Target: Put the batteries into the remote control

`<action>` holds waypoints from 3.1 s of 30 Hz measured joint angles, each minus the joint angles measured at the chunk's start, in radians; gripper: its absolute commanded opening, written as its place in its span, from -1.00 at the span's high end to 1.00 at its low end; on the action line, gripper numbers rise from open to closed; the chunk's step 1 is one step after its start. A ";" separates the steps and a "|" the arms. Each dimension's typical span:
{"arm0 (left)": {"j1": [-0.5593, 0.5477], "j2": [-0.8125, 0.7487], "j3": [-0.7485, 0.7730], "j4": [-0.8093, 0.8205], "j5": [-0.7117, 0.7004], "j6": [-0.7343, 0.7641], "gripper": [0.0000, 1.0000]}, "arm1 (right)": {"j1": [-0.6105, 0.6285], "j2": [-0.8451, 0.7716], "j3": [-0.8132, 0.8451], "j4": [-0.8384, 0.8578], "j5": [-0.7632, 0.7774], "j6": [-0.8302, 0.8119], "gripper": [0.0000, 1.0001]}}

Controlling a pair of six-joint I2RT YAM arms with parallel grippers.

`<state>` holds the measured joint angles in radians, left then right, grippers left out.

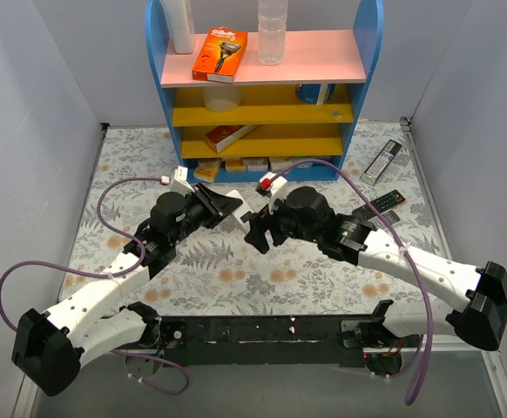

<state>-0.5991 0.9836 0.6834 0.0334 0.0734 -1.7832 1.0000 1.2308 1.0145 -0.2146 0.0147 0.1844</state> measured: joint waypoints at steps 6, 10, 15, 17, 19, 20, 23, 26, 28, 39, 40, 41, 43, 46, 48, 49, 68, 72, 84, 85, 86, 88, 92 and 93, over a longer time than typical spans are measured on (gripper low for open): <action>0.000 -0.073 -0.110 0.110 0.024 0.015 1.00 | -0.002 -0.154 -0.116 0.141 0.052 0.116 -0.96; 0.000 -0.104 -0.137 0.182 0.050 0.051 1.00 | -0.005 -0.262 -0.217 0.234 0.085 0.197 -0.95; 0.000 -0.149 -0.174 0.291 0.076 0.080 1.00 | -0.016 -0.275 -0.241 0.277 0.076 0.279 -0.90; 0.000 -0.154 -0.187 0.327 0.097 0.093 1.00 | -0.021 -0.276 -0.264 0.308 0.062 0.317 -0.86; 0.000 -0.150 -0.187 0.355 0.121 0.103 1.00 | -0.031 -0.277 -0.301 0.347 0.048 0.359 -0.82; 0.000 -0.148 -0.187 0.369 0.132 0.108 1.00 | -0.035 -0.277 -0.321 0.361 0.036 0.378 -0.78; 0.000 -0.139 -0.189 0.406 0.152 0.123 1.00 | -0.060 -0.277 -0.372 0.412 -0.005 0.445 -0.65; 0.000 -0.127 -0.198 0.445 0.162 0.126 1.00 | -0.085 -0.277 -0.407 0.478 -0.052 0.497 -0.51; 0.000 -0.116 -0.198 0.462 0.170 0.127 1.00 | -0.101 -0.278 -0.435 0.529 -0.082 0.533 -0.48; 0.000 -0.076 -0.219 0.582 0.179 0.082 1.00 | -0.179 -0.267 -0.489 0.676 -0.199 0.651 -0.36; 0.000 -0.069 -0.219 0.592 0.178 0.079 1.00 | -0.182 -0.263 -0.489 0.684 -0.203 0.656 -0.34; 0.001 -0.061 -0.219 0.602 0.178 0.075 1.00 | -0.183 -0.258 -0.489 0.692 -0.208 0.661 -0.31; 0.001 -0.047 -0.221 0.618 0.177 0.066 1.00 | -0.184 -0.248 -0.489 0.705 -0.215 0.678 -0.25; 0.002 -0.031 -0.235 0.648 0.170 0.053 1.00 | -0.187 -0.233 -0.489 0.720 -0.224 0.697 -0.02; 0.002 -0.019 -0.245 0.661 0.163 0.043 1.00 | -0.187 -0.227 -0.491 0.726 -0.224 0.712 0.21; 0.002 -0.014 -0.253 0.671 0.158 0.036 1.00 | -0.187 -0.225 -0.497 0.731 -0.223 0.719 0.27; 0.000 0.067 -0.364 0.803 0.102 -0.103 1.00 | -0.182 -0.237 -0.587 0.745 -0.175 0.822 0.37; 0.003 0.092 -0.365 0.834 0.102 -0.119 1.00 | -0.184 -0.237 -0.587 0.742 -0.164 0.834 0.37; 0.008 0.137 -0.365 0.846 0.104 -0.094 1.00 | -0.185 -0.236 -0.587 0.678 -0.124 0.875 0.36; 0.008 0.144 -0.365 0.851 0.105 -0.092 1.00 | -0.186 -0.235 -0.587 0.673 -0.121 0.881 0.36; 0.008 0.152 -0.365 0.858 0.105 -0.091 1.00 | -0.187 -0.234 -0.587 0.667 -0.119 0.886 0.38; 0.008 0.166 -0.365 0.867 0.106 -0.090 1.00 | -0.188 -0.232 -0.587 0.659 -0.115 0.892 0.37; 0.008 0.178 -0.365 0.872 0.107 -0.079 1.00 | -0.189 -0.228 -0.585 0.641 -0.107 0.911 0.42; 0.008 0.180 -0.365 0.871 0.107 -0.072 1.00 | -0.189 -0.228 -0.584 0.632 -0.105 0.914 0.44</action>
<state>-0.5907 1.1633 0.3180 0.9043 0.1802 -1.8553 0.8108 1.0031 0.4309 0.4171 -0.0906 1.0988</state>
